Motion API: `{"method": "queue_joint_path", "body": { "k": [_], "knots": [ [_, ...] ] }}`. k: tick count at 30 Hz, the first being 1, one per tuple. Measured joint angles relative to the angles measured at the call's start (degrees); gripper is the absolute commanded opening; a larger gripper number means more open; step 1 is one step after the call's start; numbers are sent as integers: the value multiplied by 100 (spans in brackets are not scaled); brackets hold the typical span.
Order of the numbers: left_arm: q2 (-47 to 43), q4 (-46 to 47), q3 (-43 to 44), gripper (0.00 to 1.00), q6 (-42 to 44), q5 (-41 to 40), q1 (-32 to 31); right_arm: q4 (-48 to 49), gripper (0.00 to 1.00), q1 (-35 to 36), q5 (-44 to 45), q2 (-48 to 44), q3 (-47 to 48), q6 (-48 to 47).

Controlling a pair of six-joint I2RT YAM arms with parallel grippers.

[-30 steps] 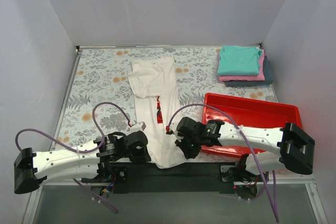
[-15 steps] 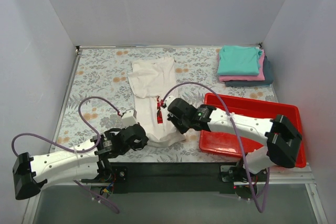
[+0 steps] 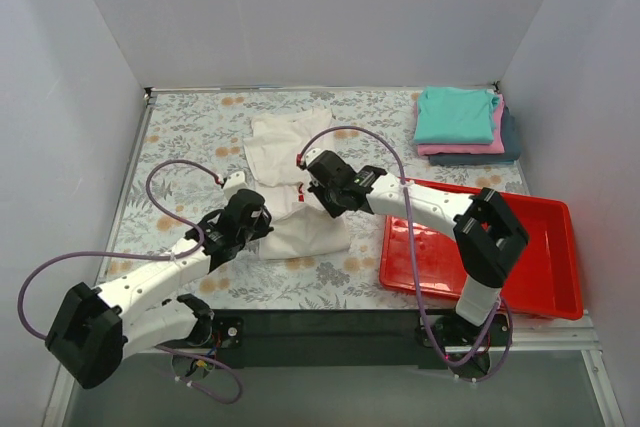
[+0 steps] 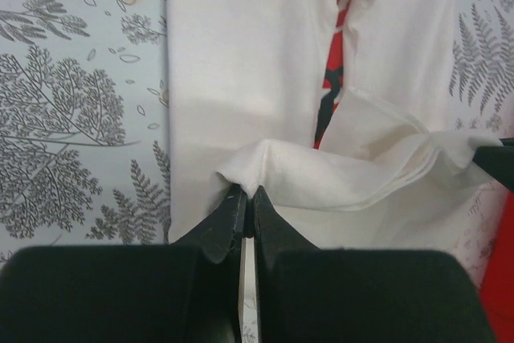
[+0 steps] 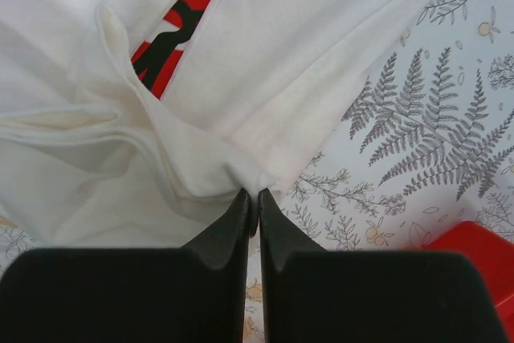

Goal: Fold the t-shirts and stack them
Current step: Fold the tshirt

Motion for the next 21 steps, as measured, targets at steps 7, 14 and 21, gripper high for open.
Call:
{"method": "queue_joint_path", "body": {
  "k": [7, 14, 21],
  "knots": [
    [634, 658, 92, 0, 553, 435, 866, 35, 1, -387, -2, 501, 584, -219],
    [1360, 1244, 446, 0, 861, 782, 1231, 20, 1, -660, -61, 942, 1078, -428],
    [1963, 1561, 710, 0, 1036, 988, 1587, -4, 1, -844, -205, 1329, 1644, -632]
  ]
}}
